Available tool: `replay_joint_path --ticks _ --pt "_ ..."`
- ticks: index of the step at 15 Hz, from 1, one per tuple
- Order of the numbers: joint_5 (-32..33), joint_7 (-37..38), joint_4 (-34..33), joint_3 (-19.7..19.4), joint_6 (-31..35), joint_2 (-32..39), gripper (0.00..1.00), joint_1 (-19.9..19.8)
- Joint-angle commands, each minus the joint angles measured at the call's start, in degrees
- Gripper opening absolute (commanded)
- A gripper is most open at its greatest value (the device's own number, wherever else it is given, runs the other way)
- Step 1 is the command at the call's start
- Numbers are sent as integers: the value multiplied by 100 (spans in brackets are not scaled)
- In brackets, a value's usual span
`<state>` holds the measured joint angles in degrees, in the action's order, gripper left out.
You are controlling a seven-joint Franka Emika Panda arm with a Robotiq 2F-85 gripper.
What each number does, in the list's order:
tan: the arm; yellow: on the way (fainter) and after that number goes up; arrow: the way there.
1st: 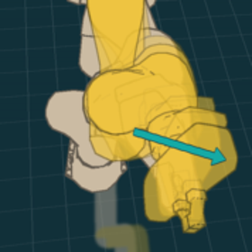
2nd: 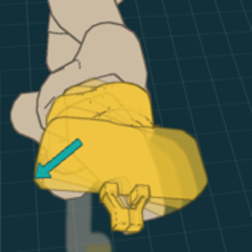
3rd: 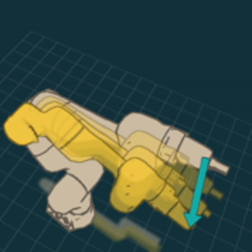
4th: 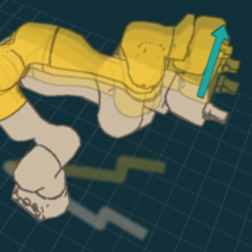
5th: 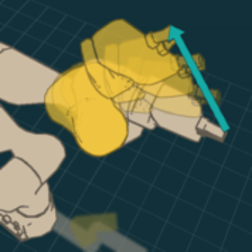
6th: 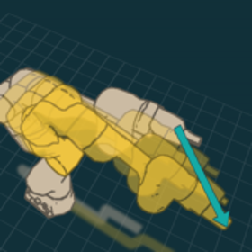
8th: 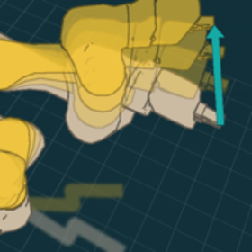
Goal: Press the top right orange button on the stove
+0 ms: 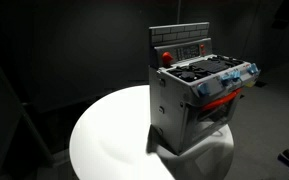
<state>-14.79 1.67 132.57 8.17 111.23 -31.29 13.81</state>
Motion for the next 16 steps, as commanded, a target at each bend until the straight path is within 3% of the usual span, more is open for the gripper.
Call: replay_joint_path --ticks 1,5,16 --pt "-28 -22 -13 47 -17 0 100 -60" --pt "-28 -22 -13 48 -17 -3 100 -60" --pt "1054 386 -656 75 1010 802 100 -797"
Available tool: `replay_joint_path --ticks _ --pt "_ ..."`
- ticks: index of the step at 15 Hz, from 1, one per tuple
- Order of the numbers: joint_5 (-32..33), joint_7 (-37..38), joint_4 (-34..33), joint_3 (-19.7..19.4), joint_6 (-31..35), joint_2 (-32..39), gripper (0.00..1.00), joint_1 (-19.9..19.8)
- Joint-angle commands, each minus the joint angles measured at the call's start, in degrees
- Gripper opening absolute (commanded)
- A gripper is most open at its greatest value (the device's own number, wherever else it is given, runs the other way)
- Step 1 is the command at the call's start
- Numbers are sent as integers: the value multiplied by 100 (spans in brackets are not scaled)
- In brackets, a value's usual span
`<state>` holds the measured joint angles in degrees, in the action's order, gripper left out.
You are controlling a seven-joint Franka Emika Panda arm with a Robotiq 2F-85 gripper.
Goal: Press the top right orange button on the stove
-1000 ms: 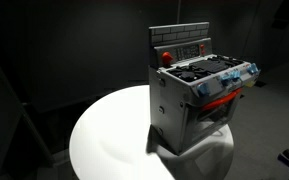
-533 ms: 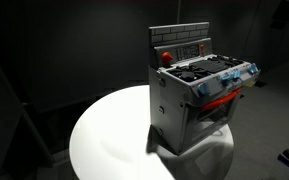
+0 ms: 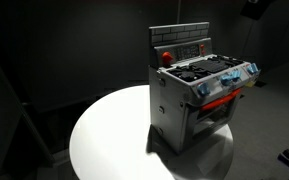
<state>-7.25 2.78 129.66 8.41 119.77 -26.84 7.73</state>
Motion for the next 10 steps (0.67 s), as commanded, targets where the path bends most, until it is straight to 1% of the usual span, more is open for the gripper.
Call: replay_joint_path --ticks 1,5,10 --pt "448 367 -430 66 264 457 100 -263" --pt "1102 805 -620 84 671 822 100 -520" --pt "1804 1371 -837 31 877 1244 100 -781"
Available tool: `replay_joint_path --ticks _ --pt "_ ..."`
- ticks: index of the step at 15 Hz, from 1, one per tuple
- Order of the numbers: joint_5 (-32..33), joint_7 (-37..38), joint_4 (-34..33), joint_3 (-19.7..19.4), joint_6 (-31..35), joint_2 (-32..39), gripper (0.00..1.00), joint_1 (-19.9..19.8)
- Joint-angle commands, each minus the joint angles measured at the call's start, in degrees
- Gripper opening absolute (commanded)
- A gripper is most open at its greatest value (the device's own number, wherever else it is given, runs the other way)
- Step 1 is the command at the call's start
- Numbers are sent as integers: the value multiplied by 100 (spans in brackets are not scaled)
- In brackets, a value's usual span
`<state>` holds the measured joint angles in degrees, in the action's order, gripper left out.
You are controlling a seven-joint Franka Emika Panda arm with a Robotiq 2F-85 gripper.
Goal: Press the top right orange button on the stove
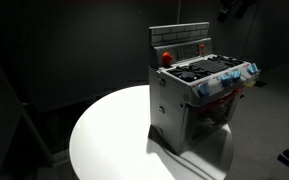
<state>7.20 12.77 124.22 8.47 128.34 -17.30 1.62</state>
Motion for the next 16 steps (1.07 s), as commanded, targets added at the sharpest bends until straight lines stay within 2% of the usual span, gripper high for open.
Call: replay_joint_path --ticks 1,10,16 --pt "486 486 -329 7 31 360 100 -225" --pt "1432 1020 -573 -317 170 932 100 -557" --pt "1722 1170 -798 -602 253 1439 100 -565"
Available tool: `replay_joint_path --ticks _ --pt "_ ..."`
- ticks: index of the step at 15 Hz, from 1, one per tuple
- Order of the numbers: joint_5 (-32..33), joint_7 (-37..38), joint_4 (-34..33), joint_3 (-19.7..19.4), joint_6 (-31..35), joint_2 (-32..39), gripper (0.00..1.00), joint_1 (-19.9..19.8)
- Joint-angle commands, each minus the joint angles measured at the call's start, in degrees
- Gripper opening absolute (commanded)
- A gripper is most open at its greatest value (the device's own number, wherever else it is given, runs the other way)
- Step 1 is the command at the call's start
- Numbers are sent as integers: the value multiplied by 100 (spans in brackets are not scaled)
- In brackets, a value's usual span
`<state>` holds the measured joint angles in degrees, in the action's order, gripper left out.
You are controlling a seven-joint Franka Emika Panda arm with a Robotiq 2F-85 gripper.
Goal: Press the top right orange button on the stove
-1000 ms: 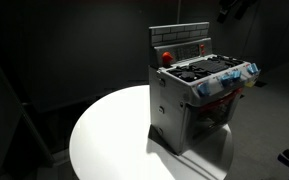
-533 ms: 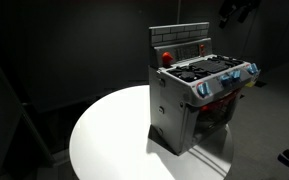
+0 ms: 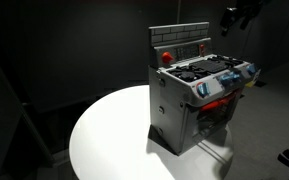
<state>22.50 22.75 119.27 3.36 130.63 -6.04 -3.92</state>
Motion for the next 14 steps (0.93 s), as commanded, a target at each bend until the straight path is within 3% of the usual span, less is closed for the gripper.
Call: replay_joint_path --ticks 1,14 --pt "229 192 -350 -134 39 397 100 -1" --pt "178 123 -1207 -440 -35 1357 100 228"
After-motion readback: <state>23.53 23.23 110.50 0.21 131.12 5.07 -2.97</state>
